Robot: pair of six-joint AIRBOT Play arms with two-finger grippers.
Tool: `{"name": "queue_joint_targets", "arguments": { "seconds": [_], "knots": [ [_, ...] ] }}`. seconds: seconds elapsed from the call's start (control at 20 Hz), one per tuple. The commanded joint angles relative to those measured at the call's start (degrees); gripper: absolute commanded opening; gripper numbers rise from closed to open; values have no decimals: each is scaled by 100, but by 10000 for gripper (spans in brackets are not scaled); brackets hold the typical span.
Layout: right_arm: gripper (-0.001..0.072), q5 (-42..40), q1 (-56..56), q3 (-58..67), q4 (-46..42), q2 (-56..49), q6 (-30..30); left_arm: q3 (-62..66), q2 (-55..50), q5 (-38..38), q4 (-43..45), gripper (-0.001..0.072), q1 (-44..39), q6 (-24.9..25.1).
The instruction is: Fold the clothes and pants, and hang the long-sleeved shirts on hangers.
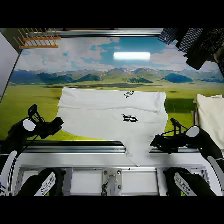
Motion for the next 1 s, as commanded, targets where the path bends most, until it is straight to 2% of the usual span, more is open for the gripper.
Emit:
{"name": "queue_joint_targets", "arguments": {
  "seconds": [0.0,0.1,0.15,0.2,0.25,0.3,0.45,0.6,0.75,0.85,0.95],
  "knots": [
    [509,-485,610,-129,339,-195,0,7,15,-2,22,4,-4,-7],
    [505,-721,772,-129,629,-214,-2,7,15,-4,20,4,-4,-7],
    [381,-800,782,-129,721,-214,-26,7,15,-7,20,4,-4,-7],
    [183,-824,782,-120,734,-214,-98,7,15,-11,20,4,-4,-9],
    [51,-807,780,-87,704,-210,-186,7,15,-28,22,4,-4,-7],
    [15,-743,778,-4,575,-168,-175,15,17,-96,31,4,-2,-4],
    [14,66,754,520,-289,140,-149,155,28,-894,92,4,138,400],
    [14,1215,754,1005,-1554,540,-151,-151,621,-1735,772,4,352,422],
    [14,1985,754,1333,-2275,780,-153,-205,1423,-2527,874,3,542,426],
    [14,2140,754,1602,-2420,767,-151,101,1766,-2785,883,3,437,426],
    [14,1967,756,1965,-2422,623,-153,457,1738,-2747,885,3,197,426]
  ]
}}
